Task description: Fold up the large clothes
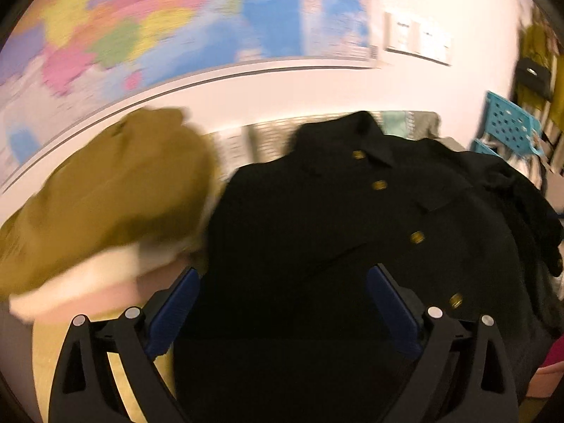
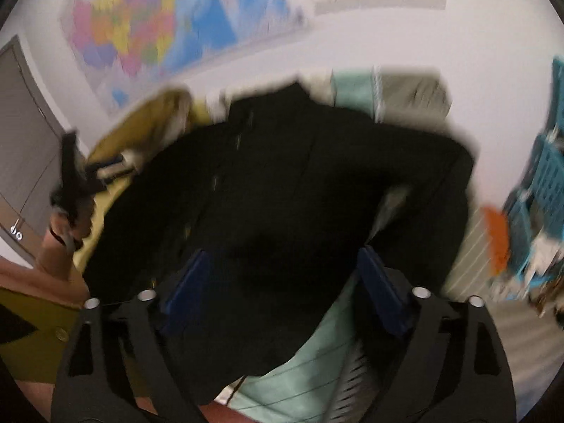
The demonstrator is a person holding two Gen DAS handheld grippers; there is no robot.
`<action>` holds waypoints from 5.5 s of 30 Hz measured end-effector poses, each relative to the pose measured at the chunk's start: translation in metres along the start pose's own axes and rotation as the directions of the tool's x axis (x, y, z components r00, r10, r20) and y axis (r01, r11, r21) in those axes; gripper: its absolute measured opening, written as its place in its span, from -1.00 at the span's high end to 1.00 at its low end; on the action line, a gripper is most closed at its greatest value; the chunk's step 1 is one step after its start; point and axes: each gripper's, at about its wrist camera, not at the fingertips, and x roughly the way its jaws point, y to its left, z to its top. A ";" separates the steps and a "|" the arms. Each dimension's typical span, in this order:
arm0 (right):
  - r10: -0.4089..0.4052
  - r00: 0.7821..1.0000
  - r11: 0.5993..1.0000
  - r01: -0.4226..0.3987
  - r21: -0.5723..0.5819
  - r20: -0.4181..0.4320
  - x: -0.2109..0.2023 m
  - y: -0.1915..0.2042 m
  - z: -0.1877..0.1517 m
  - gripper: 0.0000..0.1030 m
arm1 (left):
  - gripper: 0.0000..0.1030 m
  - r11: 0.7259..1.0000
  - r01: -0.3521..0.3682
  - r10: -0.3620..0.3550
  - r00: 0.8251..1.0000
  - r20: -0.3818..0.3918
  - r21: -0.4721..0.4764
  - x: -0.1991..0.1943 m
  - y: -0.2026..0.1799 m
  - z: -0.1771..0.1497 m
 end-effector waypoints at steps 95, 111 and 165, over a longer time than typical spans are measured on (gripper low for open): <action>-0.213 0.973 0.972 0.202 0.119 0.092 0.223 -0.046 0.266 0.87 | -0.60 0.995 0.083 -0.078 0.991 -0.109 0.047 0.185 -0.040 0.177; -0.102 0.990 0.994 0.104 0.015 -0.101 0.221 -0.033 0.221 -0.17 | -0.72 0.979 -0.087 0.111 0.986 -0.124 0.184 0.219 -0.073 0.164; 0.250 0.968 0.968 -0.250 -0.015 0.019 0.031 0.037 0.089 -0.21 | -0.82 0.900 0.403 -0.406 0.914 -0.019 0.165 0.009 -0.103 0.037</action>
